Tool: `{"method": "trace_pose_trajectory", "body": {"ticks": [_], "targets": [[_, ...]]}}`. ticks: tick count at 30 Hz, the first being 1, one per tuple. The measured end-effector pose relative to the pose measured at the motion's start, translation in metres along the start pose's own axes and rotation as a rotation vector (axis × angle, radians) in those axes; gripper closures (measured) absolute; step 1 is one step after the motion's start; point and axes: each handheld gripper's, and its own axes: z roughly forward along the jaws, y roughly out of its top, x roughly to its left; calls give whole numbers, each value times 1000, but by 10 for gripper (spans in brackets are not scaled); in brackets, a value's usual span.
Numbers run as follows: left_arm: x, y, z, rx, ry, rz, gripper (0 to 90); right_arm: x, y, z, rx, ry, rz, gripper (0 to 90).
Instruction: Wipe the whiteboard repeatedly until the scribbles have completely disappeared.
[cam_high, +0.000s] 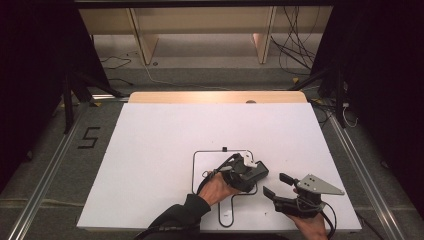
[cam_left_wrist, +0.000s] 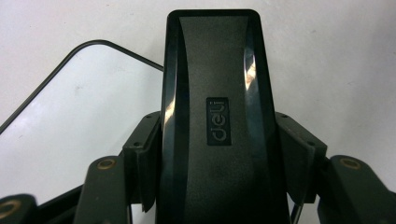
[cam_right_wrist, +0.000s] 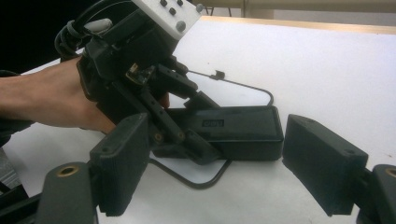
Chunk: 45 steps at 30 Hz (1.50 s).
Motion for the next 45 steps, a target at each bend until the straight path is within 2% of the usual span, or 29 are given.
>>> {"method": "trace_pose_trajectory", "body": {"ticks": [4,9,11,21,24,31,36,42,45], "targets": [[8,3,3,-4,22,-27,401,0,0,0,1,0,0,238],[33,6,5,-9,70,-92,402,-1,0,-1,-2,0,3,238],[40,4,5,-16,77,-107,402,-2,0,-2,-3,-1,5,239],[40,-1,1,-30,80,-123,402,-2,0,-2,-5,0,4,239],[44,-4,-1,-45,74,-147,403,-2,0,-1,-7,0,4,239],[51,-11,-8,-59,75,-172,403,-2,0,-1,-6,0,5,239],[57,-13,-19,-82,68,-194,403,-2,0,-1,-8,0,6,239],[68,-11,-35,-112,86,-209,403,-2,1,-1,-10,2,7,239],[79,-10,-45,-127,108,-224,402,-2,1,-1,-10,3,6,239]]}}
